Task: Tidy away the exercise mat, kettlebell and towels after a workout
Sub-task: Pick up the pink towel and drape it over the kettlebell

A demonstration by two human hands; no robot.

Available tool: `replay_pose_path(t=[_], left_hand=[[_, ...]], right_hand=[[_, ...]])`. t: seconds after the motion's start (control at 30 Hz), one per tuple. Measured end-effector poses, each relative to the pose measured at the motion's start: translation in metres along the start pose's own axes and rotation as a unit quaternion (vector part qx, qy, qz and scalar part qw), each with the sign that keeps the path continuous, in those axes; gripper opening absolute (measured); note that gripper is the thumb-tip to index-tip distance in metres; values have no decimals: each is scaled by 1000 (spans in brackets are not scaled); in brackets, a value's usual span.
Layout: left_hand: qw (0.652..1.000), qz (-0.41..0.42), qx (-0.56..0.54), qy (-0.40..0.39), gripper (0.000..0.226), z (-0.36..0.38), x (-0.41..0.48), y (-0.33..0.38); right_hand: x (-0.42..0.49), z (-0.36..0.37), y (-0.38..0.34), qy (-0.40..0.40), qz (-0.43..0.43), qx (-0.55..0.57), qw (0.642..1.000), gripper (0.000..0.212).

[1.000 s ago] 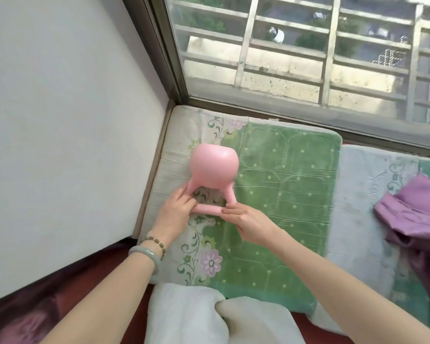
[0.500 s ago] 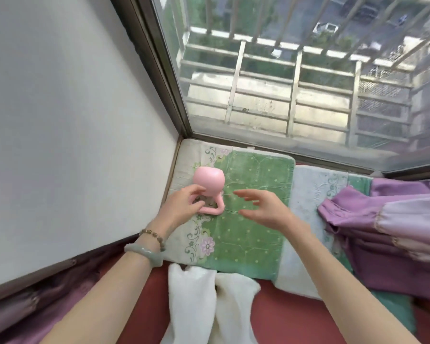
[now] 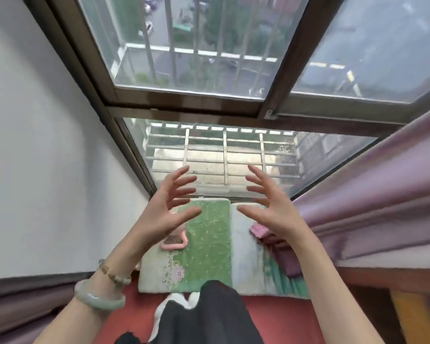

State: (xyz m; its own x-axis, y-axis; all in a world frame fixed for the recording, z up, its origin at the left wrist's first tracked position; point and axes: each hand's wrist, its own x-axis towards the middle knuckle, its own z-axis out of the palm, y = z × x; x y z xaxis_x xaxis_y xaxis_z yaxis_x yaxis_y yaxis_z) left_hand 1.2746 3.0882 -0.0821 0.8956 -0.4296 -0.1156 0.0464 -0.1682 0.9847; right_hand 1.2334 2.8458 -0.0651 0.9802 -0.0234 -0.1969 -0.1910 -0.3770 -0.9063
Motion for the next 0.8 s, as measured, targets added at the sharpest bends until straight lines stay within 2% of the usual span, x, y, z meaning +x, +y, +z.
replay_pose_path(t=[0.17, 0.37, 0.63, 0.8], left_hand=[[992, 71, 26, -98, 91, 26, -10, 67], [966, 139, 10, -217, 91, 63, -18, 116], [895, 187, -16, -404, 101, 127, -56, 141], [832, 209, -24, -513, 94, 185, -98, 153]], right_hand=[[-71, -46, -52, 69, -9, -4, 998, 84], [-169, -64, -75, 230, 17, 15, 973, 86], [-315, -36, -75, 424, 74, 51, 901, 88], [-410, -6, -79, 527, 127, 45, 839, 91]])
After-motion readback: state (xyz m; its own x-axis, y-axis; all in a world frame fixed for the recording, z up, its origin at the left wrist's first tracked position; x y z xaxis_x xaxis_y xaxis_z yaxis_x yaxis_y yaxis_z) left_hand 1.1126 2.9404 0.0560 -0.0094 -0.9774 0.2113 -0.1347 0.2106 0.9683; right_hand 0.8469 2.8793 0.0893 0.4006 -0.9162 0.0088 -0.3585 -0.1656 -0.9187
